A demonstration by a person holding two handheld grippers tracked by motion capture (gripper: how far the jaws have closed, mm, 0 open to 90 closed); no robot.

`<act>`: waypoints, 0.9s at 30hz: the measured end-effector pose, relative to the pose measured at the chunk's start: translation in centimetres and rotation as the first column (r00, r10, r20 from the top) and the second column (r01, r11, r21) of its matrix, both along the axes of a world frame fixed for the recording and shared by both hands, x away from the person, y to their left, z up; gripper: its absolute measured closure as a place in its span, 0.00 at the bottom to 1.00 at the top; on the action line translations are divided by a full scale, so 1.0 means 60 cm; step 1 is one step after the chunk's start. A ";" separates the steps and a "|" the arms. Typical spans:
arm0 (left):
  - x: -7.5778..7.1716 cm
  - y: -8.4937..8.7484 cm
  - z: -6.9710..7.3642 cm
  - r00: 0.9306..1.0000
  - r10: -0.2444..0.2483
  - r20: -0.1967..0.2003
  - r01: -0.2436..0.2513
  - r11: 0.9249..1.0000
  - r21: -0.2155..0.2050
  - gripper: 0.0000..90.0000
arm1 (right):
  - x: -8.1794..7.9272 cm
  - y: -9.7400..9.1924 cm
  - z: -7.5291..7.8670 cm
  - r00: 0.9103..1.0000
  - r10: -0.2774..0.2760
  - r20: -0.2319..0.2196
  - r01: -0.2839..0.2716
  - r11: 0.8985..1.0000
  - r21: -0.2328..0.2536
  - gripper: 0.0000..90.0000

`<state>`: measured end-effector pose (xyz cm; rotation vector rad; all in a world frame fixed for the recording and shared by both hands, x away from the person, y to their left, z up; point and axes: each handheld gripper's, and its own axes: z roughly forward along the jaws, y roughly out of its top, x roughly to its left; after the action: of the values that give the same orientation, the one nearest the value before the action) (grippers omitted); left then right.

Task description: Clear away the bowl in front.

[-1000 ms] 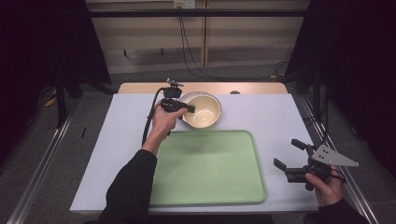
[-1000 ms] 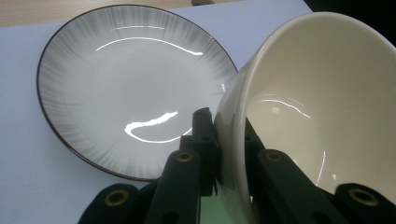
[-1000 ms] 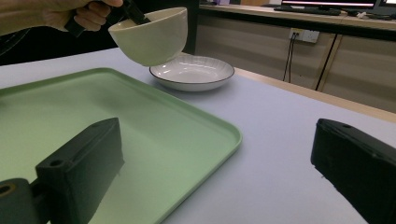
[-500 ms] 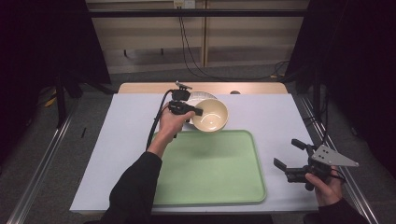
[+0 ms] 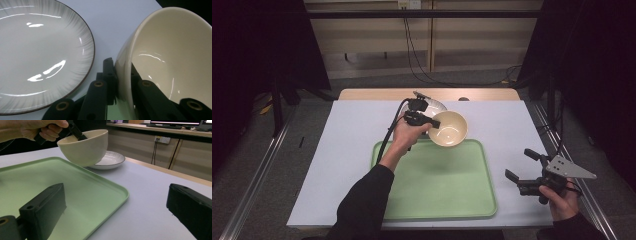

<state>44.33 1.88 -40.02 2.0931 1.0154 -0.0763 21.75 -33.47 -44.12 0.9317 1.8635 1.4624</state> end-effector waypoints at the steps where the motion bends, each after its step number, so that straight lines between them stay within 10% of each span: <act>1: -0.001 -0.004 0.001 1.000 0.000 -0.002 0.000 1.000 -0.002 0.93 | 0.000 0.000 0.000 1.000 0.000 -0.001 0.000 1.000 0.000 0.02; 27: -0.008 -0.111 -0.045 0.996 -0.062 -0.063 0.065 0.997 0.042 0.93 | 0.001 -0.001 -0.001 1.000 -0.001 0.001 0.001 1.000 0.012 0.02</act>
<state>43.85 -4.75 -42.70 2.1753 0.9954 -0.1522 21.82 -33.54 -44.19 0.9372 1.8557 1.4751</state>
